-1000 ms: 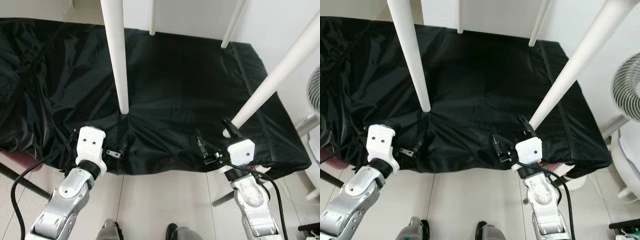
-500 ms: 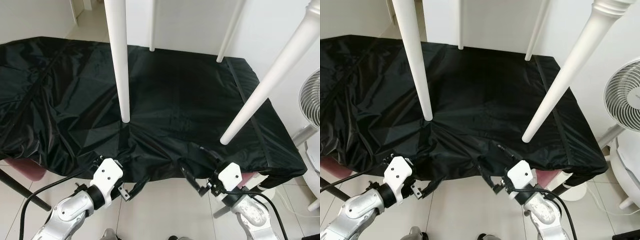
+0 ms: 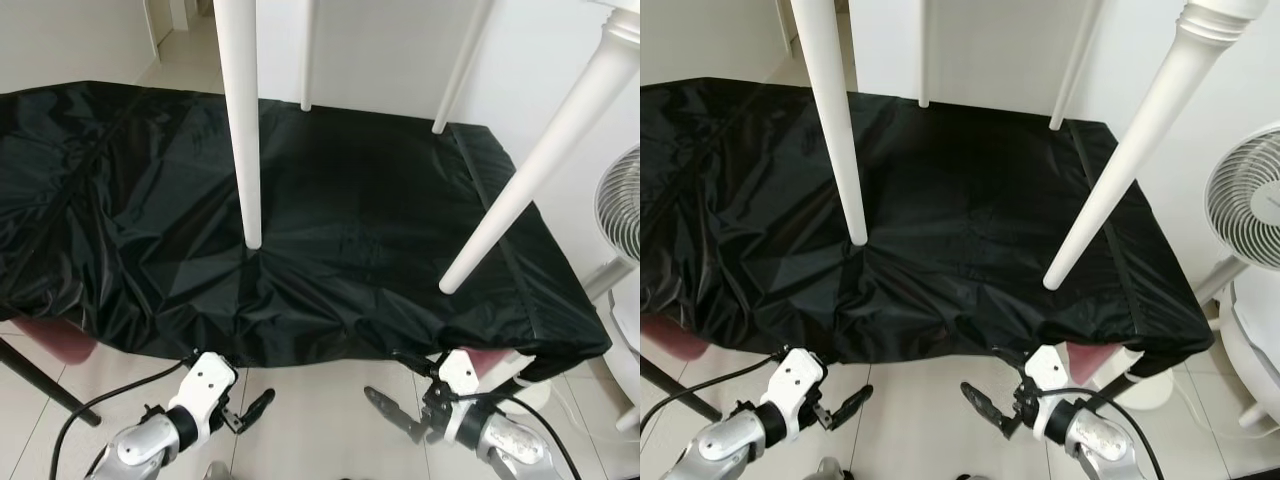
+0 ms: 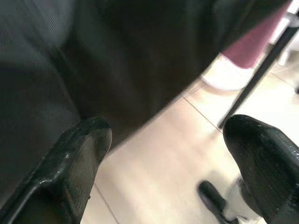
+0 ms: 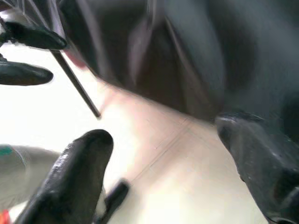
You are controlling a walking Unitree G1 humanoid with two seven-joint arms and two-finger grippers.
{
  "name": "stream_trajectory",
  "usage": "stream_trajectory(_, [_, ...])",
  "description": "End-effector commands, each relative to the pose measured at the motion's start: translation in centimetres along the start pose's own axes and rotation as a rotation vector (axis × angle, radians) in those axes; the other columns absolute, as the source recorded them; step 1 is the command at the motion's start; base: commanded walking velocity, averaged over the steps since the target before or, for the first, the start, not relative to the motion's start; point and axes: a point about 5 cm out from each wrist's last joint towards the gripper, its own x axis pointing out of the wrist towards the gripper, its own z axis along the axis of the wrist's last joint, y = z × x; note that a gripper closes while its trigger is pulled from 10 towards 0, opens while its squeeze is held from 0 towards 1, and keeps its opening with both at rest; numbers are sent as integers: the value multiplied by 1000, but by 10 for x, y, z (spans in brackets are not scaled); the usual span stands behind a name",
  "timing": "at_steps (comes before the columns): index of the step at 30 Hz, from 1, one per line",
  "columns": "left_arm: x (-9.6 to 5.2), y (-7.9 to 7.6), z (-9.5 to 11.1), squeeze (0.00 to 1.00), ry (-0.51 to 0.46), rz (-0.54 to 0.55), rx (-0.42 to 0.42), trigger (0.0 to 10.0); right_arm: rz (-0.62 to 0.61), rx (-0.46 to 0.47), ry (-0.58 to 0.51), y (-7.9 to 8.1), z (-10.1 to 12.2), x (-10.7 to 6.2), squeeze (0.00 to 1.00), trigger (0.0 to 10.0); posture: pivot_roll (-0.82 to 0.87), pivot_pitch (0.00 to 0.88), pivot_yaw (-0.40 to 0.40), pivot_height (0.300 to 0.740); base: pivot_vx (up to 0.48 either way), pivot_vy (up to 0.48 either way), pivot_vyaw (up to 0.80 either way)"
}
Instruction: Building children table
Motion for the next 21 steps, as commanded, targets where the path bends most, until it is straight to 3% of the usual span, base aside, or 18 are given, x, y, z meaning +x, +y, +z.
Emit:
stream_trajectory(1, [-3,-5,-14,0,54,-74,-13,10000,-12,53,72,1,-18,-4,0,10000,115,91,-40,740,0,0,0])
stream_trajectory(2, [1,-2,-30,0,106,-29,-52,10000,-39,100,146,0,-35,-1,0,10000,115,91,-40,740,0,0,0])
stream_trajectory(6, [4,3,-54,0,229,79,-119,10000,-149,176,226,-2,-53,3,0,10000,115,90,-38,740,0,0,0])
stream_trajectory(9, [4,3,-59,0,254,97,-127,10000,-188,191,249,-3,-57,4,0,10000,115,90,-38,740,0,0,0])
stream_trajectory(14, [5,3,-79,0,386,237,-217,10000,-421,281,380,-4,-80,1,0,10000,105,89,-35,740,0,0,0])
stream_trajectory(21, [7,3,-85,0,448,313,-229,10000,-537,325,473,0,-94,-7,0,10000,86,86,-30,740,0,0,0])
